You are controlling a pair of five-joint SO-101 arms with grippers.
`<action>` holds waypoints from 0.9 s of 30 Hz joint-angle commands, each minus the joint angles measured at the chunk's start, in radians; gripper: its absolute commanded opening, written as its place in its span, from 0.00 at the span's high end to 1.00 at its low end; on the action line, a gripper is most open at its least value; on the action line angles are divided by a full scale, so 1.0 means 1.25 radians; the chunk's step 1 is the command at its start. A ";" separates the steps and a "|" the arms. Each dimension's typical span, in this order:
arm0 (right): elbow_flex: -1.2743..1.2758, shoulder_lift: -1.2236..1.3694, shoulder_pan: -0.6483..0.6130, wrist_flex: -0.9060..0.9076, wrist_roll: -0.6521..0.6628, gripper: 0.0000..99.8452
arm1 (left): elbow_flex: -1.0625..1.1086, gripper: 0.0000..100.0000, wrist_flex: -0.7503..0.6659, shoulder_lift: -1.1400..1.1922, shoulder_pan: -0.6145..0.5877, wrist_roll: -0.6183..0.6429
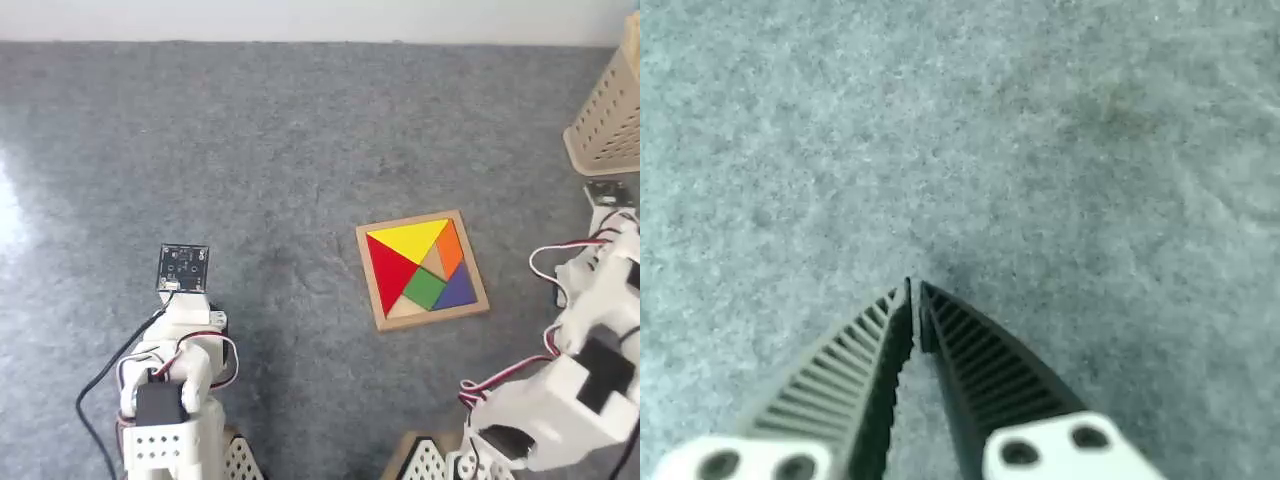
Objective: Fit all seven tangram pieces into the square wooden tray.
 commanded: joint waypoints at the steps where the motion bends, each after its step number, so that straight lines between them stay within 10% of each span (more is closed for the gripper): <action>1: -0.049 -0.008 -0.013 0.015 -0.037 0.85 | -0.009 0.99 0.004 -0.014 0.000 0.005; 27: -0.158 0.187 -0.072 -0.042 -0.196 0.86 | -0.009 0.99 0.004 -0.014 0.000 0.005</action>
